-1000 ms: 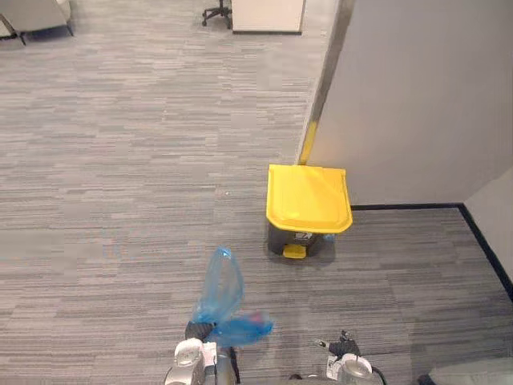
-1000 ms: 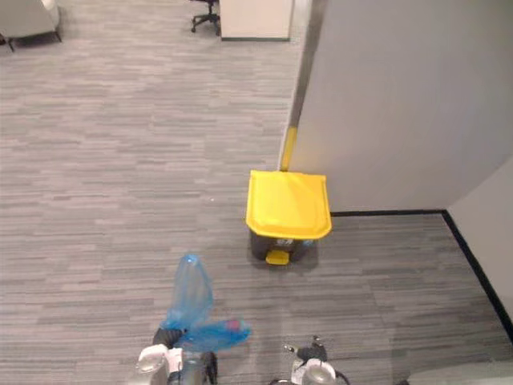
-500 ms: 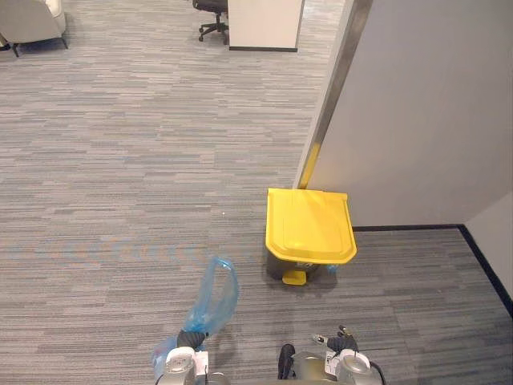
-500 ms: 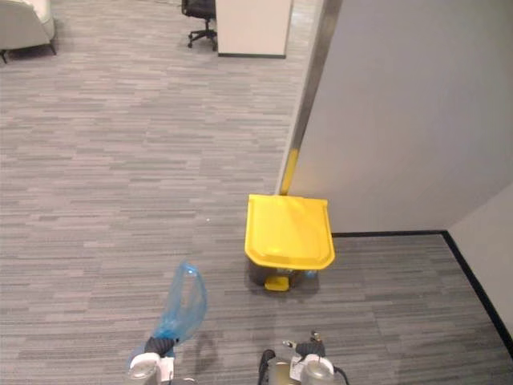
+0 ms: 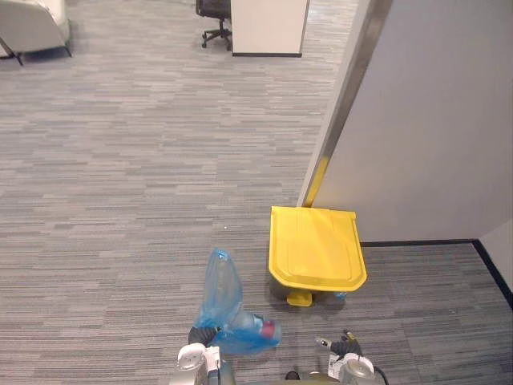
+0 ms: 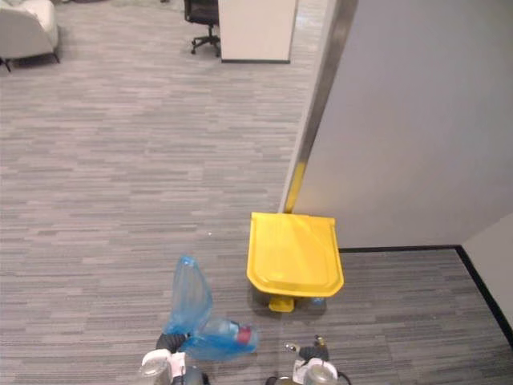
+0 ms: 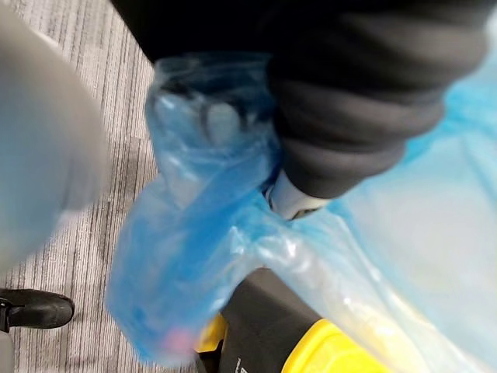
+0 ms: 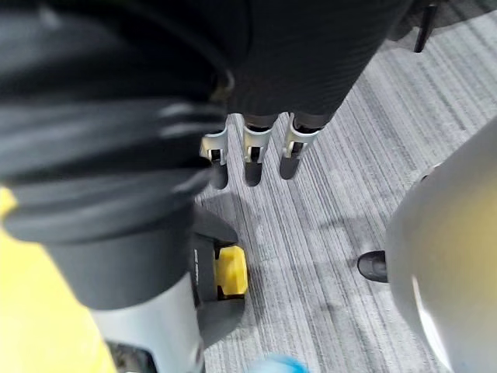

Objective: Gather rubbish on tea table into small bin, then transfer packed bag to large trash can.

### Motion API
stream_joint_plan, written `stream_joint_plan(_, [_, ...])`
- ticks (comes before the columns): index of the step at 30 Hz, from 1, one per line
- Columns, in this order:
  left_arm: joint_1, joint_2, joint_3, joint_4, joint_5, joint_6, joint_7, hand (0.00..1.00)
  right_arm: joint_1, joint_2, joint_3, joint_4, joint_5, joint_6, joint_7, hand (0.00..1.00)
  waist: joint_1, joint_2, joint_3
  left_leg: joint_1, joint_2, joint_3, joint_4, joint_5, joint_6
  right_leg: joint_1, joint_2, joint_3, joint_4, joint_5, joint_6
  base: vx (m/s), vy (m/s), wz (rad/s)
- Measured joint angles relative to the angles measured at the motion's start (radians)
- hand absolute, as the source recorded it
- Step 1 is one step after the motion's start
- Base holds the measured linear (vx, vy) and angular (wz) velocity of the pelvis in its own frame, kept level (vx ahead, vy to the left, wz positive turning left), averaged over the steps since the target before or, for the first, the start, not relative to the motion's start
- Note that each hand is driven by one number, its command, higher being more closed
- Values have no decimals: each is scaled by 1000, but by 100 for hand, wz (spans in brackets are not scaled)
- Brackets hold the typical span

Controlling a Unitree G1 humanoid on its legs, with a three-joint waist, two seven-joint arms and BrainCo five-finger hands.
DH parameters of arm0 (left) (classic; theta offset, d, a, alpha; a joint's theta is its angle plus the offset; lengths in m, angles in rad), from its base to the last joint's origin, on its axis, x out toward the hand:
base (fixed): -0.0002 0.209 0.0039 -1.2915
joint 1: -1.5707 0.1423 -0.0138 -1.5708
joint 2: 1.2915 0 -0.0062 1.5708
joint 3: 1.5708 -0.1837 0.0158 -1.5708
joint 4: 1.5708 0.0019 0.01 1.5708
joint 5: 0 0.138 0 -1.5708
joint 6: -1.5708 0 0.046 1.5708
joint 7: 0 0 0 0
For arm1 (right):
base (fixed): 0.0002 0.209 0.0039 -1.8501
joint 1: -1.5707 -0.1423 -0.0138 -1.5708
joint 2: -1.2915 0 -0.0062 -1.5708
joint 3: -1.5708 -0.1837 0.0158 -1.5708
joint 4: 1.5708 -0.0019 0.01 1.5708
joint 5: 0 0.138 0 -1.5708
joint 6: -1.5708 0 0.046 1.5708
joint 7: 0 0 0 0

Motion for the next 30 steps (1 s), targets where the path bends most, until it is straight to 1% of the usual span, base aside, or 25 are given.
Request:
stream_joint_plan(1, [10, 3, -8, 9, 1, 0, -1, 100, 4, 0, 1, -1, 0, 0, 1, 0, 0, 1, 0, 28, -8, 19, -3, 0, 0, 22, -9, 22, -11, 6, 10, 84, 142, -38])
stream_joint_plan(3, [13, 14, -9, 23, 3, 0, -1, 100, 7, 7, 2, 0, -1, 0, 3, 0, 0, 3, -4, 68, -20, 43, -37, 0, 0, 35, -16, 49, -29, 10, 16, 58, 103, -37])
stream_joint_plan(8, [4, 36, -14, 45, 18, 1, 0, 100, 4, -6, -6, 23, -2, 0, 6, 0, -4, 6, -11, 76, -35, 54, -96, 13, 10, 16, -12, 81, -58, 34, 19, 13, 22, -22])
stream_joint_plan(11, [13, 43, -15, 67, 18, 1, 1, 100, -1, -14, -37, 42, -2, 0, 6, 0, -7, 7, -12, 77, -40, 54, -104, 16, 10, 13, -11, 92, -67, 44, 18, -8, 17, -10])
stream_joint_plan(13, [17, 52, -14, 67, 18, 1, 1, 100, -5, -15, -36, 49, -2, 0, 6, 0, -5, 6, -11, 73, -41, 56, -102, 13, 13, -16, -13, 104, -25, 42, 21, -38, 27, -20])
stream_joint_plan(15, [22, 59, -14, 66, 18, 2, 2, 100, -16, -19, -32, 49, -2, 0, 8, 0, -1, 10, 0, 77, -40, 55, -96, -6, 31, -95, -21, 122, 137, 16, 61, -76, 52, -20])
stream_joint_plan(16, [22, 62, -14, 66, 18, 2, 2, 100, -15, -19, -32, 36, -2, -1, 8, 0, -2, 7, 10, 82, -37, 54, -85, -15, 36, -140, -29, 123, 242, 9, 69, -106, 56, 0])
stream_joint_plan(17, [20, 64, -13, 60, 17, 2, 3, 100, -12, -20, -31, 18, -1, -1, 8, 0, -7, -1, 21, 95, -37, 48, -59, -48, 51, -186, -47, 95, 379, 10, 70, -105, 48, 7])
stream_joint_plan(18, [23, 67, -12, 57, 17, 2, 3, 100, -14, -20, -29, 14, -2, -3, 8, 0, -6, -5, 32, 107, -38, 49, -50, -56, 56, -212, -62, 83, 439, 8, 70, -58, 38, 9])
stream_joint_plan(19, [39, 84, -10, 57, 17, 5, 8, 100, -15, -18, -18, 15, -2, -7, 7, 0, -6, -22, 27, 133, -43, 50, -37, -76, 62, -247, -94, 29, 512, -37, 64, -36, 24, 4])
stream_joint_plan(20, [43, 86, -7, 57, 16, 5, 8, 100, -15, -18, -15, 15, -2, -9, 7, 0, -6, -25, 29, 141, -41, 49, -37, -81, 63, -250, -97, 8, 506, -45, 62, -16, 16, 12])
stream_joint_plan(21, [44, 87, -3, 57, 16, 6, 7, 100, -15, -17, -13, 15, -1, -13, 7, 0, -8, -25, 30, 149, -33, 41, -37, -87, 63, -263, -95, -35, 446, -50, 60, 9, 3, 11])
stream_joint_plan(22, [42, 87, -3, 57, 16, 6, 7, 100, -15, -17, -13, 14, -1, -13, 7, 0, -9, -26, 30, 148, -31, 37, -37, -88, 63, -269, -93, -48, 415, -47, 59, 105, -21, 21])
stream_joint_plan(23, [35, 85, -4, 56, 17, 6, 8, 100, -20, -17, -19, 12, -2, -12, 7, 0, -11, -27, 33, 143, -24, 25, -30, -96, 60, -293, -89, -90, 309, -18, 56, 194, -61, 14])
stream_joint_plan(24, [24, 81, -4, 56, 17, 6, 8, 100, -31, -23, -30, 12, -1, -10, 6, 0, -10, -20, 50, 140, -1, 21, -5, -117, 46, -315, -70, -119, 187, 38, 58, 267, -109, 13])
stream_joint_plan(25, [18, 79, -4, 56, 17, 6, 8, 100, -37, -26, -33, 9, -1, -7, 4, 0, -10, -14, 60, 141, 14, 16, 24, -142, 36, -323, -60, -131, 102, 78, 70, 234, -119, 9])
stream_joint_plan(26, [13, 78, -4, 56, 17, 6, 8, 100, -36, -26, -34, 3, -2, -5, 2, 0, -10, -13, 66, 144, 22, 10, 50, -165, 26, -326, -57, -135, 49, 96, 78, 252, -158, 22])
stream_joint_plan(27, [-1, 78, -4, 56, 17, 6, 9, 100, -28, -24, -36, -6, -2, 1, -3, 0, -11, -28, 76, 149, 23, 0, 106, -217, 0, -325, -66, -124, 19, 99, 75, 223, -160, 26])
stream_joint_plan(28, [-6, 77, -4, 56, 17, 5, 10, 100, -24, -24, -37, -6, -2, 2, -3, 0, -13, -33, 76, 151, 23, -7, 130, -238, -9, -324, -69, -114, 19, 94, 72, 314, -226, 19])
stream_joint_plan(29, [-27, 58, -4, 58, 17, 5, 13, 100, -23, -44, -39, -8, -1, 5, -3, 0, -8, -9, 86, 166, 60, -28, 174, -283, -37, -334, -45, -102, 89, 126, 53, 403, -243, 5])
stream_joint_plan(30, [-46, 39, -6, 52, 17, 0, 13, 100, -35, -47, -43, -17, -1, 7, -4, 0, 0, 20, 88, 167, 90, -52, 163, -291, -51, -372, -17, -93, 188, 53, 55, 399, -227, 2])
